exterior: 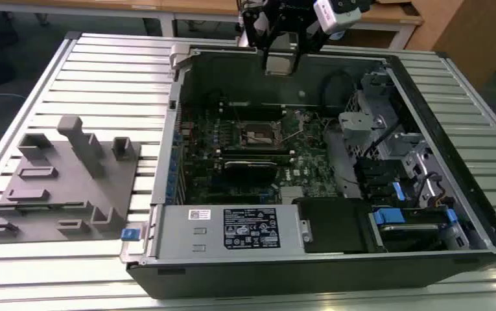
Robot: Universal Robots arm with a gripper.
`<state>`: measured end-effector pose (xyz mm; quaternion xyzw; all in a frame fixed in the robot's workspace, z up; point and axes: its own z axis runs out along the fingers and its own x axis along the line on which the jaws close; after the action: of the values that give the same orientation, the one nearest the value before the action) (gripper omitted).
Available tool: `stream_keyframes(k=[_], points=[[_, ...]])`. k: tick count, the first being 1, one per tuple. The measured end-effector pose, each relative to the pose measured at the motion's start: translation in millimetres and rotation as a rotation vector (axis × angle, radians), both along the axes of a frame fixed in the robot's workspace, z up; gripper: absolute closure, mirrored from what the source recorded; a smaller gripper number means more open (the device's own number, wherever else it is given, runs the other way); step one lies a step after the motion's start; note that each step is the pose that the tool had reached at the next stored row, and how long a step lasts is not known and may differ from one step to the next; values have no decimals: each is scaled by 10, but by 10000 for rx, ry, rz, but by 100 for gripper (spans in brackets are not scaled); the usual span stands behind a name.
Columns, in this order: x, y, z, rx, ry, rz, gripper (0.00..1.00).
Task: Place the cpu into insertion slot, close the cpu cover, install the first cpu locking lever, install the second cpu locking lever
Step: 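Place the cpu into insertion slot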
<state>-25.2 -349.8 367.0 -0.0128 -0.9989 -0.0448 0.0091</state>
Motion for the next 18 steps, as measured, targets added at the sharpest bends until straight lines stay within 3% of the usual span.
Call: stream_keyframes(k=[18], points=[[0,0,-42,0,0,0,46]])
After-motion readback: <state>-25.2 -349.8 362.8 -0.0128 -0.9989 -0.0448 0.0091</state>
